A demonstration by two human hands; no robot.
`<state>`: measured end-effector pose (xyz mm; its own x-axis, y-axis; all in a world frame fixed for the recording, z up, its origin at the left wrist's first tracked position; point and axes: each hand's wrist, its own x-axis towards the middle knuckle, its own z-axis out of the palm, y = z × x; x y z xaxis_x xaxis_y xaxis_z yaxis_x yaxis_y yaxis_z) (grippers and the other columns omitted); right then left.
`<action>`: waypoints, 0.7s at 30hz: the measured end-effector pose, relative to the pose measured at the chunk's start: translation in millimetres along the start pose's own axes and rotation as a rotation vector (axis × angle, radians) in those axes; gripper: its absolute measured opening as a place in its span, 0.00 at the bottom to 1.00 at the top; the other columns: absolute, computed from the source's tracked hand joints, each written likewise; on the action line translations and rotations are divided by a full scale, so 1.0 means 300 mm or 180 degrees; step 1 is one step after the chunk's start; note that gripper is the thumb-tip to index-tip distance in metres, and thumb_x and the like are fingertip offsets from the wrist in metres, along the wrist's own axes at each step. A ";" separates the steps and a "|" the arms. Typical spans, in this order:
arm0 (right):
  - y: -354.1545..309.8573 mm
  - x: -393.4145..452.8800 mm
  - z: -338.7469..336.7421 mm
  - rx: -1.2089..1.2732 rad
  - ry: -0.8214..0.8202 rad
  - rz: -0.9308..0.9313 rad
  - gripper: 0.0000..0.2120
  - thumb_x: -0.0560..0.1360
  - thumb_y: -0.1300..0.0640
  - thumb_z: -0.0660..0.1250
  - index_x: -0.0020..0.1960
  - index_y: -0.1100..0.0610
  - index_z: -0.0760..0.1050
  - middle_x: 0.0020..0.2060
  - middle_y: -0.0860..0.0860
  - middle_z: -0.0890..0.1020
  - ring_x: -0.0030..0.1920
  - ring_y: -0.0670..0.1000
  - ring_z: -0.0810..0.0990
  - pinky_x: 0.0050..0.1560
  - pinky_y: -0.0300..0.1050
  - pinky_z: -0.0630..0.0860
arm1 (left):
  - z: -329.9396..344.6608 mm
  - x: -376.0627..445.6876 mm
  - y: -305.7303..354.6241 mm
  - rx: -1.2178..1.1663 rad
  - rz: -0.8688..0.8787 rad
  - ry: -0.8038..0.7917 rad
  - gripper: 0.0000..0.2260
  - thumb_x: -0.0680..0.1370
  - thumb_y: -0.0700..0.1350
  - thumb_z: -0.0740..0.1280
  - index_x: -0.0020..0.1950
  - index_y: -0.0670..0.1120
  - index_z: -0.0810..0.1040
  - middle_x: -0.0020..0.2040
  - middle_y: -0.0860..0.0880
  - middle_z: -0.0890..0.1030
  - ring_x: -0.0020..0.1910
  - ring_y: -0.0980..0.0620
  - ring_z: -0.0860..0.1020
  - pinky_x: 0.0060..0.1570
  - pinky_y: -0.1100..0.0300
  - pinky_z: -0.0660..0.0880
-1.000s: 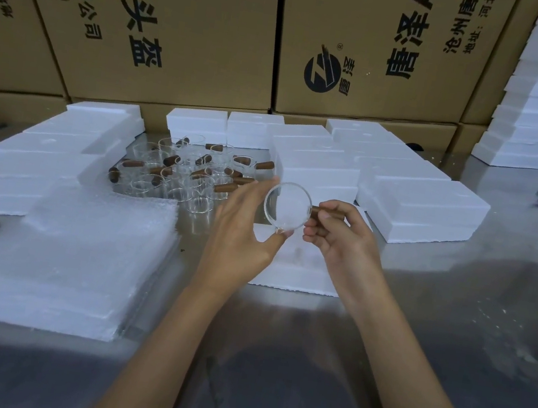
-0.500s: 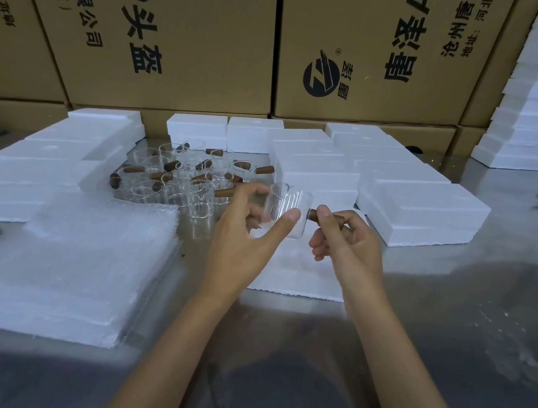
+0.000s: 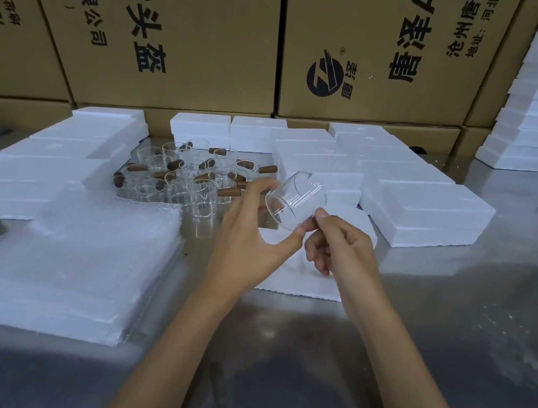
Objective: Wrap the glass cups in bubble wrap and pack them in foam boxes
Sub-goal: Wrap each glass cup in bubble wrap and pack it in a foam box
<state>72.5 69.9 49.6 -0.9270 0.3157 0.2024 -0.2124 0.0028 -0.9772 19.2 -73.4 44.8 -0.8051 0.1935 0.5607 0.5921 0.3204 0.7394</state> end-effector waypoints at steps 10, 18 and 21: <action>0.064 0.001 0.021 -0.1555 0.0190 -0.0563 0.06 0.82 0.55 0.60 0.49 0.52 0.75 0.32 0.45 0.79 0.34 0.47 0.75 0.37 0.44 0.72 | -0.154 0.050 0.008 0.0403 -0.0570 -0.0674 0.28 0.72 0.44 0.70 0.69 0.64 0.70 0.64 0.59 0.76 0.62 0.58 0.74 0.65 0.49 0.74; 0.099 0.013 0.026 -0.1792 0.0742 -0.0889 0.04 0.82 0.51 0.60 0.50 0.49 0.72 0.34 0.43 0.78 0.39 0.46 0.78 0.42 0.49 0.73 | -0.477 0.050 -0.075 0.2639 -0.2260 -0.0426 0.14 0.78 0.48 0.69 0.62 0.46 0.77 0.64 0.42 0.76 0.66 0.39 0.71 0.63 0.49 0.71; 0.100 0.014 0.032 -0.1829 0.0725 -0.0935 0.05 0.82 0.51 0.59 0.51 0.49 0.72 0.35 0.43 0.78 0.41 0.50 0.80 0.43 0.49 0.74 | -0.491 0.053 -0.100 0.2367 -0.2687 -0.0987 0.17 0.78 0.50 0.72 0.59 0.39 0.78 0.63 0.40 0.77 0.62 0.39 0.75 0.60 0.51 0.74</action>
<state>59.4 62.3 21.9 -0.7545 0.4166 0.5072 -0.1890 0.6021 -0.7757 -5.8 -216.7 86.4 -0.9682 -0.1551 -0.1961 -0.2203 0.9001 0.3759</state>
